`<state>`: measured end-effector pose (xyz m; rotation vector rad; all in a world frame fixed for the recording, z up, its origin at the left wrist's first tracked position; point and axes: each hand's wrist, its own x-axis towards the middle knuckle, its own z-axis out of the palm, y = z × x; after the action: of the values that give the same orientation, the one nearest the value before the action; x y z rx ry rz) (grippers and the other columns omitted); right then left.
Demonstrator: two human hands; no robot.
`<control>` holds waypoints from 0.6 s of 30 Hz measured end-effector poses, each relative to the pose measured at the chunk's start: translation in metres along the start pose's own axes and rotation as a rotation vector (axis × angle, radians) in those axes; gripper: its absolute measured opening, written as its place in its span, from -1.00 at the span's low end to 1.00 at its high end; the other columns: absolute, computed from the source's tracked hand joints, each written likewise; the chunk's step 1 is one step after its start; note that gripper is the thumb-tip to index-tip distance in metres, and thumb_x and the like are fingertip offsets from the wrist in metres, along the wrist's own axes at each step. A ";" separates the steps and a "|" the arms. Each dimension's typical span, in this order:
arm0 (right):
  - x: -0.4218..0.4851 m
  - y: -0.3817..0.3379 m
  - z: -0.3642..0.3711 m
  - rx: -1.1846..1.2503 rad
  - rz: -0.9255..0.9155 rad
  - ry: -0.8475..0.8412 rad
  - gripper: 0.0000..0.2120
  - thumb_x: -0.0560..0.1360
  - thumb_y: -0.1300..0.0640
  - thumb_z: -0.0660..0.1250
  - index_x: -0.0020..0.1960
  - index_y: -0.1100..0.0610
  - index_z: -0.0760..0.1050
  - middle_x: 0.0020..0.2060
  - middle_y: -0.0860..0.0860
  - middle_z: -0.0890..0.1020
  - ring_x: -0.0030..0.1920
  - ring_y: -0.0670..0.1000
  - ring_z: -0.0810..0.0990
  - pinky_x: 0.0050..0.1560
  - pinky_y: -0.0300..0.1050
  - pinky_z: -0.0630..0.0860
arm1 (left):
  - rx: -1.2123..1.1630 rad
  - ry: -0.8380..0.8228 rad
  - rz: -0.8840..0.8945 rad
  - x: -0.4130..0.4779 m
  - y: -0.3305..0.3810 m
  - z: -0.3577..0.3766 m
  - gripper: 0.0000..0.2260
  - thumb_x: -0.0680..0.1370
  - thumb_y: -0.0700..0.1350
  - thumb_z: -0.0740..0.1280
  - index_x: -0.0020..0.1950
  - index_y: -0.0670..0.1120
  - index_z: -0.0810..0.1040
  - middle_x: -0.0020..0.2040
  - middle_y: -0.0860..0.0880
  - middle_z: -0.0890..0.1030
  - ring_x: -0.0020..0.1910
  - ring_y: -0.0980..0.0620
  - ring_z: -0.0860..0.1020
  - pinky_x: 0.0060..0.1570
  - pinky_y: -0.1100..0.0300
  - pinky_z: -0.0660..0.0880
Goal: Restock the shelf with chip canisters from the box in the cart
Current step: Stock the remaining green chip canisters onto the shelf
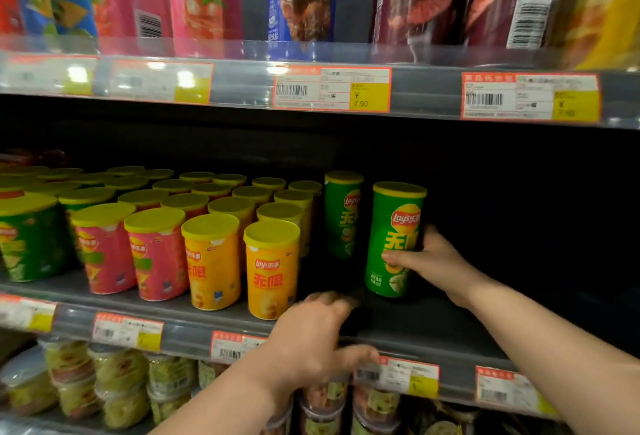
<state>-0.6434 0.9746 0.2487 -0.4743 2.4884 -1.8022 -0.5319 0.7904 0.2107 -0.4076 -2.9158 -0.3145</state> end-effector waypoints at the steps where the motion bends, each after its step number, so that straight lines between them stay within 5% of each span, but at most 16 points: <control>1: 0.007 0.003 0.002 -0.021 0.012 0.038 -0.44 0.36 0.24 0.50 0.27 0.13 0.34 0.14 0.05 0.58 0.09 0.00 0.57 0.18 -0.03 0.47 | 0.107 -0.054 0.027 0.000 -0.001 0.002 -0.34 0.46 0.34 0.23 0.47 0.04 0.26 0.43 -0.01 0.31 0.39 -0.05 0.28 0.31 0.10 0.33; 9: 0.055 0.018 0.013 -0.084 0.111 0.170 -0.34 0.40 0.15 0.49 0.40 0.13 0.25 0.29 0.12 0.49 0.27 0.14 0.48 0.15 -0.06 0.42 | 0.205 -0.105 0.084 0.002 -0.007 0.008 -0.18 0.30 0.39 -0.08 0.46 0.00 0.28 0.43 -0.06 0.31 0.40 -0.12 0.28 0.30 0.02 0.32; 18: 0.068 0.025 0.017 -0.161 0.165 0.134 -0.33 0.42 0.17 0.47 0.42 0.14 0.22 0.33 0.14 0.45 0.30 0.14 0.45 0.24 0.00 0.40 | 0.210 -0.149 0.042 0.003 -0.003 0.004 -0.37 0.52 0.29 0.19 0.49 0.02 0.20 0.49 -0.02 0.20 0.45 -0.07 0.17 0.36 0.05 0.22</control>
<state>-0.7102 0.9485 0.2302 -0.1507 2.6840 -1.6318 -0.5360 0.7892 0.2067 -0.4768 -3.0375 0.0307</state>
